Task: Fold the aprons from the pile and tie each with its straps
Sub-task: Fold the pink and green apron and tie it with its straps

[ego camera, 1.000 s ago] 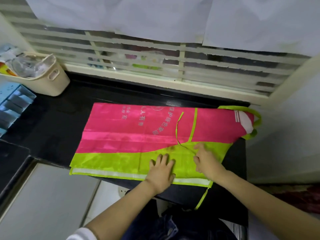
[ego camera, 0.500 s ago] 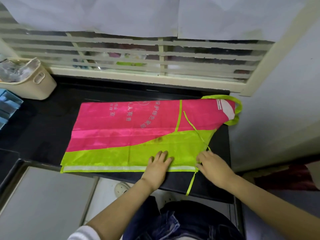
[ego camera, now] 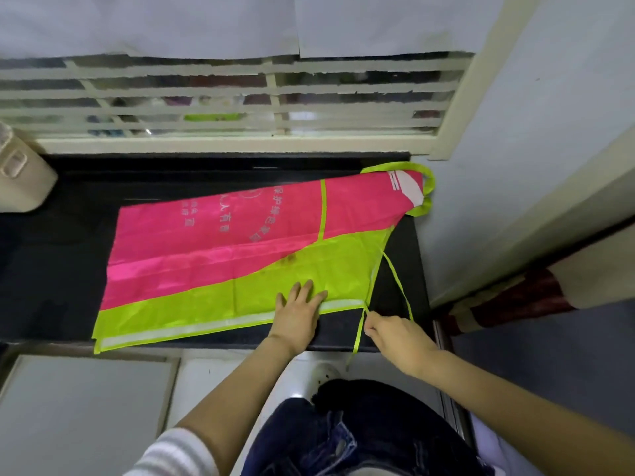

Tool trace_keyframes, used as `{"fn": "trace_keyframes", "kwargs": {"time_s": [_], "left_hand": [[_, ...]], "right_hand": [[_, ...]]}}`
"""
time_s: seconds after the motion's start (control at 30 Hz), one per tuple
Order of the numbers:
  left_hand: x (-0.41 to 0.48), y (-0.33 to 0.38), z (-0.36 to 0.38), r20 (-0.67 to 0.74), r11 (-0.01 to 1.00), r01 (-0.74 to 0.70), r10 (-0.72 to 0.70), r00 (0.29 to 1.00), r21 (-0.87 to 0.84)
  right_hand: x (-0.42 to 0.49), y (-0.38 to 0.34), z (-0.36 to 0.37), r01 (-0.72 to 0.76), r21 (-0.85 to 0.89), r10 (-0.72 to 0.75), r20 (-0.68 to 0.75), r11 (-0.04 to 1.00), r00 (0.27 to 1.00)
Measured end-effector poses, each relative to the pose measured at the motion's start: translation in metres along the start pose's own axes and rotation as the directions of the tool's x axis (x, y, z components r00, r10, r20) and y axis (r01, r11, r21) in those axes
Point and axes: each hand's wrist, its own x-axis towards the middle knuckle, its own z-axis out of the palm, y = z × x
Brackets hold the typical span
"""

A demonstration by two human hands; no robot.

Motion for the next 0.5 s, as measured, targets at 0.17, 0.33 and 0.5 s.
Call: {"fn": "trace_keyframes", "kwargs": {"time_s": [0.17, 0.33, 0.5], "left_hand": [[-0.003, -0.010, -0.010, 0.077, 0.998, -0.069, 0.069, 0.995, 0.003], [-0.005, -0.021, -0.018, 0.091, 0.998, -0.056, 0.055, 0.994, 0.016], [-0.015, -0.031, -0.020, -0.058, 0.996, -0.046, 0.041, 0.997, -0.082]], "right_hand": [[-0.032, -0.032, 0.021, -0.063, -0.058, 0.065, 0.021, 0.996, 0.998], [-0.050, -0.039, 0.046, -0.039, 0.086, 0.024, 0.175, 0.995, 0.984], [-0.043, -0.039, 0.046, -0.088, 0.114, 0.087, 0.018, 0.990, 0.996]]}}
